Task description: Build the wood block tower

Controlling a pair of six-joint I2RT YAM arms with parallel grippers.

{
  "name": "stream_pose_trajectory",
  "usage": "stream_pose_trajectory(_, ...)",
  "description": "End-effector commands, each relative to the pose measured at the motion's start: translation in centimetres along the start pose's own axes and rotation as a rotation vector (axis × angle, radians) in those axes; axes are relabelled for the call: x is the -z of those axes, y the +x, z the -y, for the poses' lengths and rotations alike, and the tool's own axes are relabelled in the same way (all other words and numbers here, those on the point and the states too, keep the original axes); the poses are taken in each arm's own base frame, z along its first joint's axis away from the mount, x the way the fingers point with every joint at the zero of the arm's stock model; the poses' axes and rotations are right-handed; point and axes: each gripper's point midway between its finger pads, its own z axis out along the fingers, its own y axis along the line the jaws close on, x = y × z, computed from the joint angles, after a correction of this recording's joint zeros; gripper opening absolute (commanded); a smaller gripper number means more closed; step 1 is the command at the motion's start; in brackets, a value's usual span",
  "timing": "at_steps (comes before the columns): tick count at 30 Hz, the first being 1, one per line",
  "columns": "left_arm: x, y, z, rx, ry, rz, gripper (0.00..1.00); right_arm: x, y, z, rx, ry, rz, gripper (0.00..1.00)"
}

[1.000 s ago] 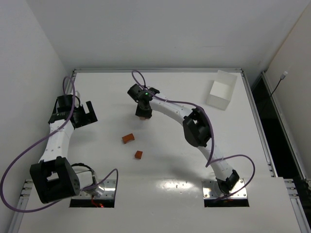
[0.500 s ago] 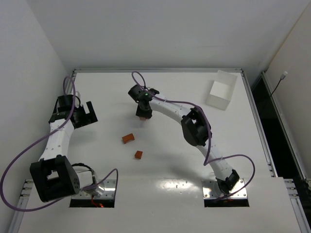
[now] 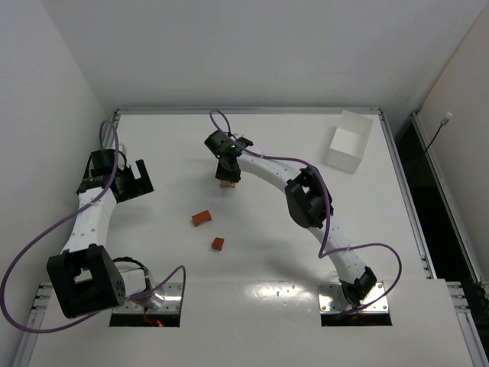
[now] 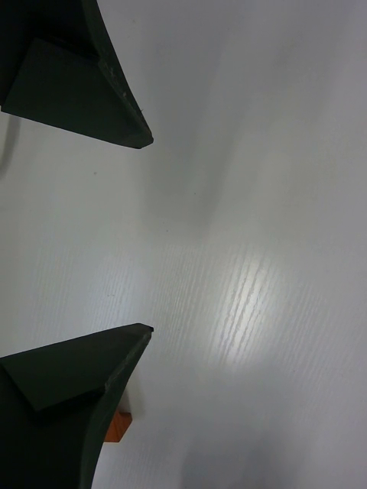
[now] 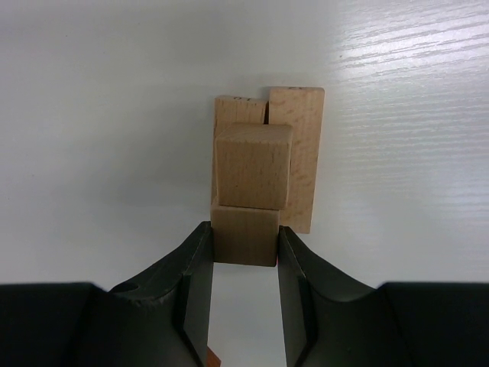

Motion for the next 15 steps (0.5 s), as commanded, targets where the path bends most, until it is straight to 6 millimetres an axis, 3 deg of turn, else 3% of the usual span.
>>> stream_pose_trajectory(1,0.0,-0.7,0.1,0.01,0.01,0.025,1.0,0.0,-1.4,-0.5,-0.007,-0.023,0.026,0.04)
stream_pose_trajectory(9,0.0,-0.7,0.3,0.01,0.019,0.024,1.0,-0.2,-1.0,0.0,0.006,-0.015,0.019,0.33)
stream_pose_trajectory(15,-0.2,-0.5,0.2,0.01,0.019,0.024,1.0,1.4,-0.8,-0.4,0.021,-0.044,0.013,0.49)
